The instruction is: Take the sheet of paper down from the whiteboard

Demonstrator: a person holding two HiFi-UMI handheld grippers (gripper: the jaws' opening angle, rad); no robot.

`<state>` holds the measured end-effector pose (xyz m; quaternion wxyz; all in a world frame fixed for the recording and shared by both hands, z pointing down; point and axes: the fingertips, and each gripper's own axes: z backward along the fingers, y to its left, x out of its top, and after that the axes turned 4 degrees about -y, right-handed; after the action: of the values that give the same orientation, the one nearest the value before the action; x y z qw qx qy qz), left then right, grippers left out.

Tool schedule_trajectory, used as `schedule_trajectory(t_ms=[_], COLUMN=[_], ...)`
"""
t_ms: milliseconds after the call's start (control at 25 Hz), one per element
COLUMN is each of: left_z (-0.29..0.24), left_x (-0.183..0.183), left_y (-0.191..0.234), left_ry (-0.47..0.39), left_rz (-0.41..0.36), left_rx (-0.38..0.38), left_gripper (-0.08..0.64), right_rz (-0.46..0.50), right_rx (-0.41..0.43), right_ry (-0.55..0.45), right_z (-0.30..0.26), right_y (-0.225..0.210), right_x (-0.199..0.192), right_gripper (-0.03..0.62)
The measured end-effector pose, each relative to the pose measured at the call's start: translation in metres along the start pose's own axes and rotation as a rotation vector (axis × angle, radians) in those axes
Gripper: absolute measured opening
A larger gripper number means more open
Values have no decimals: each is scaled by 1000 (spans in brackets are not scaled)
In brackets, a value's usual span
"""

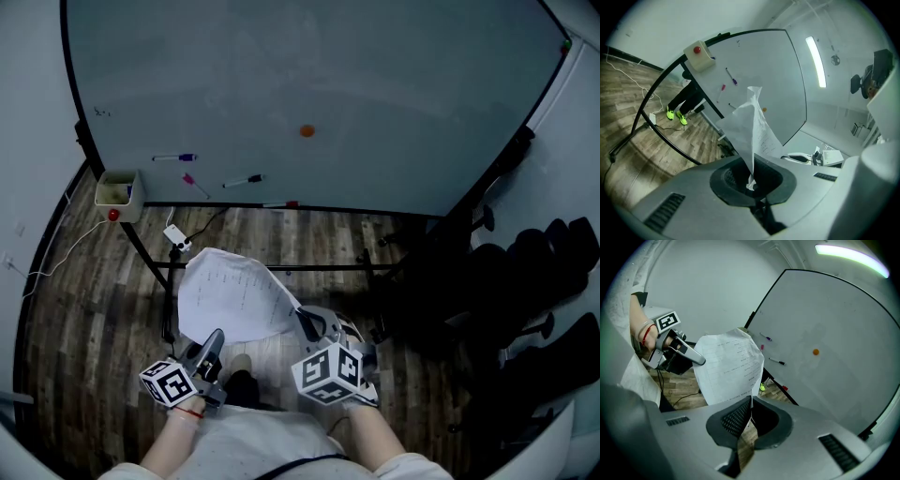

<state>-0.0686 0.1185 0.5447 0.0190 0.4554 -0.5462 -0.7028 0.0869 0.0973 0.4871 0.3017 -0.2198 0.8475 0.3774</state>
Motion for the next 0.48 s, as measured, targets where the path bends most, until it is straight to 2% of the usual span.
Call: schedule_trajectory(t_ms=[480], left_z=[8], left_x=[-18], left_y=[-1], left_ry=[32], left_rz=[24], left_rx=[8], left_gripper=[15], right_rz=[-23], right_rx=[40], right_ry=[9], right_z=[6], right_y=[20], right_x=[-11], right_gripper=[20])
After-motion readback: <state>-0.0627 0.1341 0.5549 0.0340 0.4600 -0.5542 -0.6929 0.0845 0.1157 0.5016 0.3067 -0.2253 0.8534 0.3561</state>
